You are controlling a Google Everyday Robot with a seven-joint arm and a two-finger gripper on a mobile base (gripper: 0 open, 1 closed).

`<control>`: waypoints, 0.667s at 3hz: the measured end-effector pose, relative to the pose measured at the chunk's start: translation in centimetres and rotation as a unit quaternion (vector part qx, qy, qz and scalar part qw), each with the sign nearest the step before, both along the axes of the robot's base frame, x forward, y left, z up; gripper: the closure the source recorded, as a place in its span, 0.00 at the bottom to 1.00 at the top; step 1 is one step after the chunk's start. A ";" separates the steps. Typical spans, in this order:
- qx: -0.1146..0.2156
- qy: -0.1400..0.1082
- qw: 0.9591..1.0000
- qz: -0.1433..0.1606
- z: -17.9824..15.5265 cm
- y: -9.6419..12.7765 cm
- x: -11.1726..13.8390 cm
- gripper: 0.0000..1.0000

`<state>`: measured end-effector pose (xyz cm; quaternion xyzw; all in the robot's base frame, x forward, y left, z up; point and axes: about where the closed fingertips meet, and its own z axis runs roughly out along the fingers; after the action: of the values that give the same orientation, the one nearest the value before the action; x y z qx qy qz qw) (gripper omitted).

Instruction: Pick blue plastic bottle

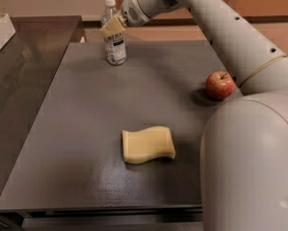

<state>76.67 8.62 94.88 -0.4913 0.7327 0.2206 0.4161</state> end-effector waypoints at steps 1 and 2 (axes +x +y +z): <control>0.004 -0.010 1.000 0.010 2.4 -0.3 -1.2 0.88; 0.007 -0.030 0.999 0.026 6.1 -1.1 -3.1 1.00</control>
Offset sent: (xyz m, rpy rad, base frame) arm -0.0587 -0.0297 0.1203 0.0262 -0.1220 0.0897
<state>73.54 7.53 100.96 -0.5137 0.7053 0.2223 0.4351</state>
